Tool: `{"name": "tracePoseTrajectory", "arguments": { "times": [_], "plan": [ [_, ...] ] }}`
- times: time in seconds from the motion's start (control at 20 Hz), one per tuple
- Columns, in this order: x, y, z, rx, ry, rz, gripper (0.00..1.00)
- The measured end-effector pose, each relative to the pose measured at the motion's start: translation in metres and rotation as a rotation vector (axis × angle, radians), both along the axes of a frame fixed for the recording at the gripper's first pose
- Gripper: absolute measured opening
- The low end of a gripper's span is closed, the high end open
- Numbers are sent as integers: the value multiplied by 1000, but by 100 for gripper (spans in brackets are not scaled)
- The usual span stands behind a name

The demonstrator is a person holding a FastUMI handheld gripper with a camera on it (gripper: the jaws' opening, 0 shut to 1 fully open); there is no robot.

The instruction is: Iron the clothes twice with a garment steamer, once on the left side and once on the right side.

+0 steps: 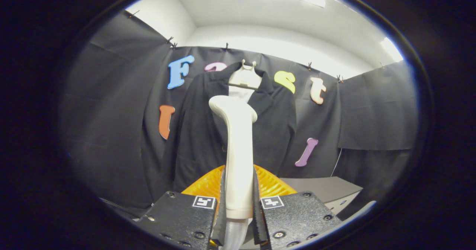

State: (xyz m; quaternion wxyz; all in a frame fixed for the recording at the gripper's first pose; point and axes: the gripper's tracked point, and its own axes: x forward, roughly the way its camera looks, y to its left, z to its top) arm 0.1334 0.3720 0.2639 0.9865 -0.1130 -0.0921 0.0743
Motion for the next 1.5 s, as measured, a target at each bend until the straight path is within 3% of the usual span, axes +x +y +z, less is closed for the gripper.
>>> {"name": "tracePoseTrajectory", "arguments": {
  "times": [0.8,1.15,1.5],
  "plan": [
    [86,89,130,-34,-279,-33,32],
    [111,97,107,-46,-239,-45,31],
    [108,97,73,-65,-206,-40,31]
  ]
}}
